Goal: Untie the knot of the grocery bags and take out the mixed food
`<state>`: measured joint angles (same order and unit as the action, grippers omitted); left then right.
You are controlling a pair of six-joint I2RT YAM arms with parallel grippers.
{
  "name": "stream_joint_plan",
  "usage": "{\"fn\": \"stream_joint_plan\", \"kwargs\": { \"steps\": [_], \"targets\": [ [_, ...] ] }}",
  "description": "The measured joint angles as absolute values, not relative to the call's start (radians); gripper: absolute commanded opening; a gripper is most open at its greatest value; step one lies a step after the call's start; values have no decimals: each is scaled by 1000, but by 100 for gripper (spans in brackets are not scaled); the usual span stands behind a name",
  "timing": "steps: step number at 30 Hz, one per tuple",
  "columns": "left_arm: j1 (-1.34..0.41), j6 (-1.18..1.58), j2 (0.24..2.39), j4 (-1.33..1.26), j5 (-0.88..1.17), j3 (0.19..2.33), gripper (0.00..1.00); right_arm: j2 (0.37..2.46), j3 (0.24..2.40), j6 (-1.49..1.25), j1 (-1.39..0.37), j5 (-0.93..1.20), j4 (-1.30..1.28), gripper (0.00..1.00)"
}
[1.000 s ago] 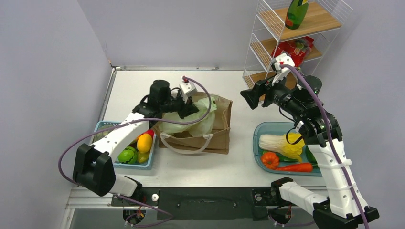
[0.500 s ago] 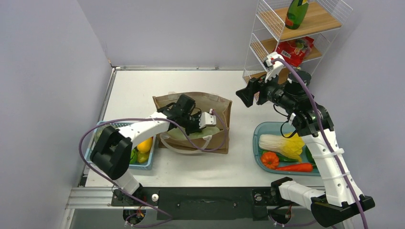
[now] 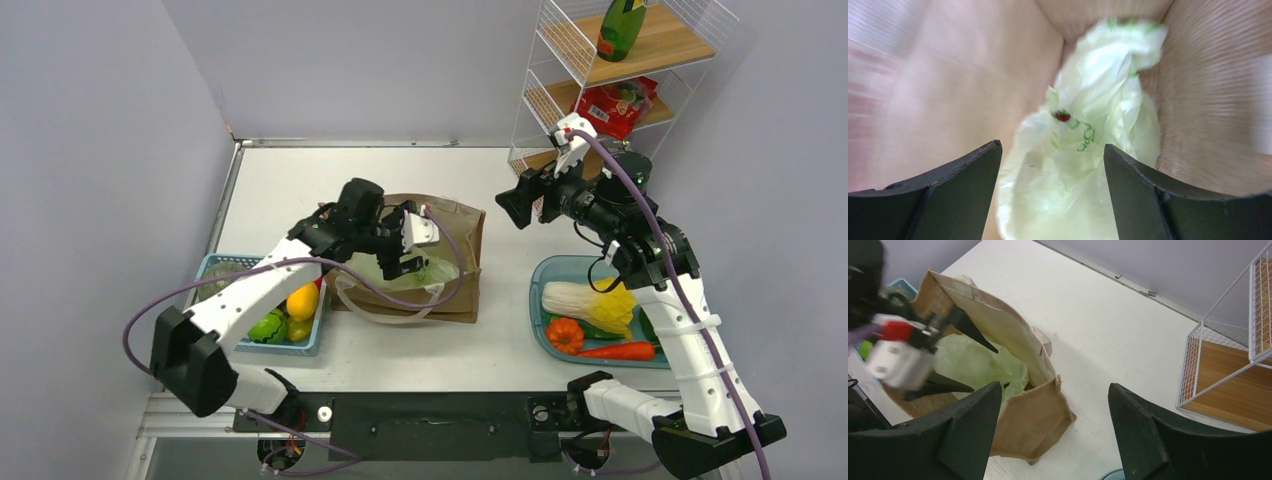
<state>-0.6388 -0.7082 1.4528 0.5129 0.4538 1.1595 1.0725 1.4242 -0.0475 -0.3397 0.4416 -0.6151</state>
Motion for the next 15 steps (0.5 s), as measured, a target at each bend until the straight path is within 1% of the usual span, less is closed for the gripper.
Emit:
{"fn": "stream_joint_plan", "kwargs": {
  "steps": [5,9,15],
  "targets": [
    [-640,-685,1301,540,529,1275,74,1090,1407,-29,-340,442,-615,74],
    [-618,-657,1237,566,556,1341,74,1110,1405,-7,-345,440,-615,74],
    [-487,-591,1195,606,522,1359,74,1145,1405,58,-416,380,-607,74]
  ]
}}
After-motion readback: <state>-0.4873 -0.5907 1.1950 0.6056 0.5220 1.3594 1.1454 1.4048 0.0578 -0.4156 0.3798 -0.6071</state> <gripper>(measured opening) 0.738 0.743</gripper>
